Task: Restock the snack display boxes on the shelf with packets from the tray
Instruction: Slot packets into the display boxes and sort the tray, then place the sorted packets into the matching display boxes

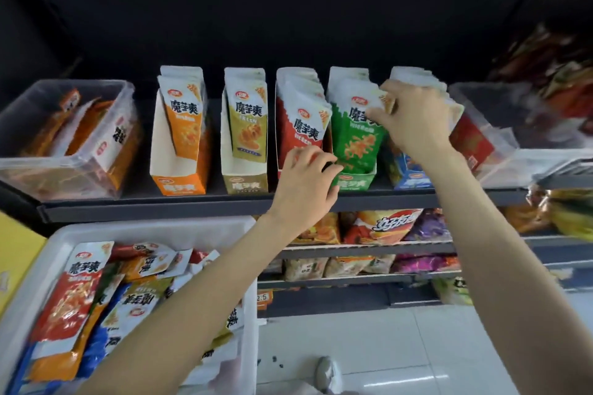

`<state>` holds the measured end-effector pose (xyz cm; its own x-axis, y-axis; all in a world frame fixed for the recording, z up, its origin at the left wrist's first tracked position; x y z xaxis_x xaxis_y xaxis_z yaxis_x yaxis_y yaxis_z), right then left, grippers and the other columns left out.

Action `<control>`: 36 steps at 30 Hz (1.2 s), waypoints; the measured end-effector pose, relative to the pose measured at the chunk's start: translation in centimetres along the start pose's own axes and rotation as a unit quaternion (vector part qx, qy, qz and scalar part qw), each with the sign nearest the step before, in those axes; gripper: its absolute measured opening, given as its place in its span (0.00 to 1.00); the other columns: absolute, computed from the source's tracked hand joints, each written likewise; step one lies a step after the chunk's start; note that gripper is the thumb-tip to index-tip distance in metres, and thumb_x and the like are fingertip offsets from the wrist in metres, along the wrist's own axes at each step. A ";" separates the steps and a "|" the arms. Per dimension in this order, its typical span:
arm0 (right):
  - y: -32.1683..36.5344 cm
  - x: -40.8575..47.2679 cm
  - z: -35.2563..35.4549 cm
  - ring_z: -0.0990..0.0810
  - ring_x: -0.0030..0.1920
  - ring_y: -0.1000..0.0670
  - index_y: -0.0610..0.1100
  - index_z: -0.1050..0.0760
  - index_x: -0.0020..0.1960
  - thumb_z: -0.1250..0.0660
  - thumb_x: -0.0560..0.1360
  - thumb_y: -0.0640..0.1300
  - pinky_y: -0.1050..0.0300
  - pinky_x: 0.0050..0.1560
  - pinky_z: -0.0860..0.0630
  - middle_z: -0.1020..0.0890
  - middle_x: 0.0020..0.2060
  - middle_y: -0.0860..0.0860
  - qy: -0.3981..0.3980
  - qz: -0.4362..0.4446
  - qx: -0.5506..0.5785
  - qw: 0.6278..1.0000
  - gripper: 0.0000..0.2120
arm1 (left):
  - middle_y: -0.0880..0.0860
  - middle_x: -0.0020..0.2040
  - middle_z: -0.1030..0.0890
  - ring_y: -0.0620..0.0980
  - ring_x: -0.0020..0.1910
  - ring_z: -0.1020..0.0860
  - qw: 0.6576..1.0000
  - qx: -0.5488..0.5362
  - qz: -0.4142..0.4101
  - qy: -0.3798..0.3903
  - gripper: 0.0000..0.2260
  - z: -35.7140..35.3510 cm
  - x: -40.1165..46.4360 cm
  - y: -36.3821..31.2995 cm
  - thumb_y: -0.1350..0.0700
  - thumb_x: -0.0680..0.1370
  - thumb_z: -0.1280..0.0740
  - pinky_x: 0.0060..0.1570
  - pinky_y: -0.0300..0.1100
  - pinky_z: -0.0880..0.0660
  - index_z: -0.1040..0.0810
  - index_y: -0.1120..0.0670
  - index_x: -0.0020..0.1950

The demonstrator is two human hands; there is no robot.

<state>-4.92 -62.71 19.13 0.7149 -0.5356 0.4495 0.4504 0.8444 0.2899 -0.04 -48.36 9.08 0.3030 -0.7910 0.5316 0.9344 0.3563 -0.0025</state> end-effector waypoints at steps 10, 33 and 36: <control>0.6 0.7 -4.0 0.24 0.41 0.44 0.41 0.26 0.58 0.28 0.72 0.49 0.57 0.30 0.35 0.26 0.51 0.41 -0.085 0.070 -0.050 0.993 0.19 | 0.52 0.55 0.19 0.56 0.57 0.25 1.000 -0.006 -0.007 0.016 0.13 -0.4 -0.1 0.3 0.55 0.70 0.28 0.59 0.55 0.30 0.17 0.54 0.53; 23.0 -22.6 -20.4 0.28 0.63 0.46 0.47 0.27 0.64 0.38 0.77 0.41 0.50 0.64 0.33 0.23 0.61 0.49 0.384 0.303 0.121 0.864 0.16 | 0.55 0.51 0.19 0.59 0.48 0.22 0.900 -0.049 0.378 0.212 0.18 4.4 -32.7 15.7 0.56 0.67 0.24 0.47 0.50 0.25 0.20 0.55 0.56; 25.6 -23.3 -23.1 0.24 0.59 0.45 0.45 0.27 0.62 0.38 0.74 0.35 0.50 0.59 0.29 0.21 0.58 0.47 0.381 0.331 0.080 0.859 0.18 | 0.55 0.52 0.19 0.59 0.51 0.23 0.888 -0.059 0.408 0.203 0.20 4.7 -33.9 16.4 0.55 0.66 0.24 0.48 0.49 0.25 0.20 0.57 0.57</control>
<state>2.30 -28.50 -3.42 0.9562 0.2729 -0.1058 -0.2262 0.9184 0.3245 4.12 -13.40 -5.00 0.9083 -0.4167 -0.0374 0.3790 0.8574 -0.3481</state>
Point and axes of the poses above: each hand's wrist, its own x-axis towards the middle knuckle, its own z-axis out of the back of the hand, y = z × x, the point moved 6 cm from there along x, towards the middle knuckle
